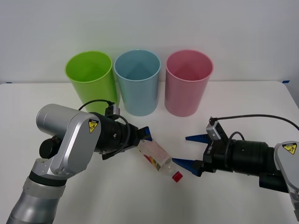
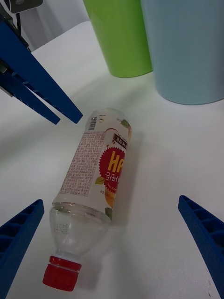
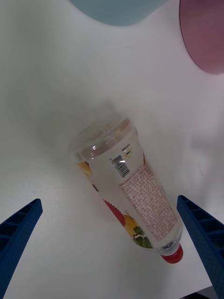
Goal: Put cans in the blue bin and PET bottles in the pink bin and trash in the green bin.
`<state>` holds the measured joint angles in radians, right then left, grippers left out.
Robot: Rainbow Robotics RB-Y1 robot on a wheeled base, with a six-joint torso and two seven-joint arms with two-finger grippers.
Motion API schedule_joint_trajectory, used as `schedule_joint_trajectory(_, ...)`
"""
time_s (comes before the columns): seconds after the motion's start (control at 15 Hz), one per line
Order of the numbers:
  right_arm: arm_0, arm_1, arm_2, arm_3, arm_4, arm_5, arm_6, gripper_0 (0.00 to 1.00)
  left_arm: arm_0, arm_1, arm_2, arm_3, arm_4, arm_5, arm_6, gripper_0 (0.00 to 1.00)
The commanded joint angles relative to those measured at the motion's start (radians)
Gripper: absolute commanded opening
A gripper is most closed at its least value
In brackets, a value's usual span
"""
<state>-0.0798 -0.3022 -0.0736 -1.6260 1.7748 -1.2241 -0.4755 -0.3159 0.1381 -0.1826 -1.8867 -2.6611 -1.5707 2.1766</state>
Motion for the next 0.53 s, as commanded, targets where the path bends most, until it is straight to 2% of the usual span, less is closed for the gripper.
schedule_joint_trajectory(0.07,0.000,0.000,0.000,0.000,0.000,0.000,0.000,1.00,0.000,0.000,0.000,0.000,0.000,0.000,0.000,1.00)
schedule_joint_trajectory(0.53,0.000,0.000,0.000,0.000,0.000,0.000,0.000,1.00,0.000,0.000,0.000,0.000,0.000,0.000,-0.001,1.00)
